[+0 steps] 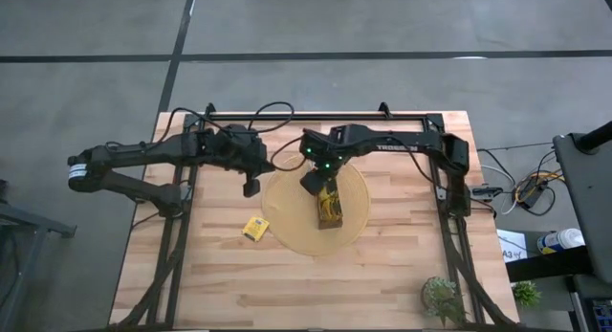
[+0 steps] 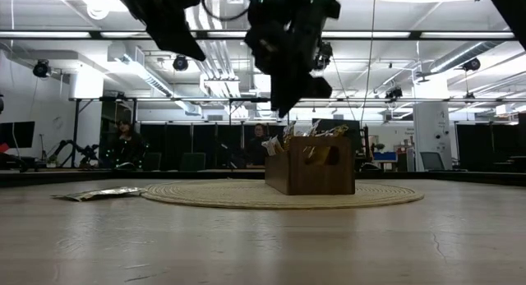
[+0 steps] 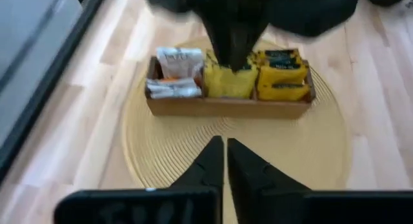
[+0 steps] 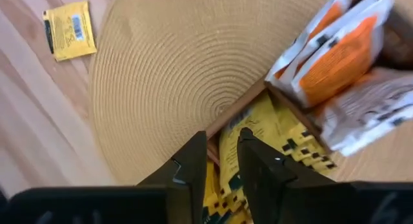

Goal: Pick & Place Tea
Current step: Put the yellow tea bag into the middle section of the wooden organizer

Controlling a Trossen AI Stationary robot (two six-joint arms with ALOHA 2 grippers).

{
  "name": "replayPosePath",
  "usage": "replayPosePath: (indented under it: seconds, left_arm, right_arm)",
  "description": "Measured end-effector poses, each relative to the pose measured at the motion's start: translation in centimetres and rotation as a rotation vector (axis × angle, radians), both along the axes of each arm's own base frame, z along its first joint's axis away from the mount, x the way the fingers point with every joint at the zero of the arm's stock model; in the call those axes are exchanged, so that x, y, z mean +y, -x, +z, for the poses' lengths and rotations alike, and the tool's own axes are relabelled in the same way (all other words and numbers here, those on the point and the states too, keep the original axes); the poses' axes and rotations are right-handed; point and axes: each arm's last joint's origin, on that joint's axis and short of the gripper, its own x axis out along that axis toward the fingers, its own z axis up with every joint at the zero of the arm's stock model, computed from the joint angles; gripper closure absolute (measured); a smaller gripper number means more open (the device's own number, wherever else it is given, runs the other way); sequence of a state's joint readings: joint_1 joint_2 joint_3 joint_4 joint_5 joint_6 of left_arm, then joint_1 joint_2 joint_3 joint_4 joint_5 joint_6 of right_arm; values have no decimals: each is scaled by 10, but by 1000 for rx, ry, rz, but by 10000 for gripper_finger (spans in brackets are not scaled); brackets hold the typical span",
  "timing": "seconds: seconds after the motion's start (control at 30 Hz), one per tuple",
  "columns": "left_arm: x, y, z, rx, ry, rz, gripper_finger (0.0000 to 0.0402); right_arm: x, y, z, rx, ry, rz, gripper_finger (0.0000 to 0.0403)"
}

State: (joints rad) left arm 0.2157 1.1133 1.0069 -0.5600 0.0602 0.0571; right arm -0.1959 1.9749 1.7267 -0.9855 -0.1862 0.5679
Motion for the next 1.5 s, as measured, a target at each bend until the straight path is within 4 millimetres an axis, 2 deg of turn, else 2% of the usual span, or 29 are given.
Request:
replayPosePath:
  seconds: [0.1, 0.23, 0.4, 0.53, 0.73, 0.93, 1.17, 1.5]
  left_arm:
    - [-1, 2, -3, 28, 47, -10, 357]
    - [-4, 5, -6, 75, 91, -49, 286]
    - [-12, 12, -13, 182, 99, -136, 195]
    - [-22, 19, -20, 295, 76, -238, 153]
    - [-48, 20, -22, 336, 78, -350, 143]
    - [-85, 15, -26, 344, 36, -516, 143]
    - [-110, 1, -55, 387, 58, -509, 143]
    - [-114, -4, -112, 614, 14, -456, 146]
  right_arm:
    - [12, 5, 16, -30, 89, 27, 321]
    - [24, 13, 36, -77, 159, 57, 308]
    - [39, 26, 59, -135, 166, 84, 267]
    - [55, 41, 85, -209, 148, 70, 230]
    - [77, 80, 132, -344, 243, 5, 188]
    - [89, 116, 160, -438, 369, -118, 179]
    - [98, 134, 158, -406, 346, -118, 179]
    - [104, 135, 141, -336, 328, -122, 179]
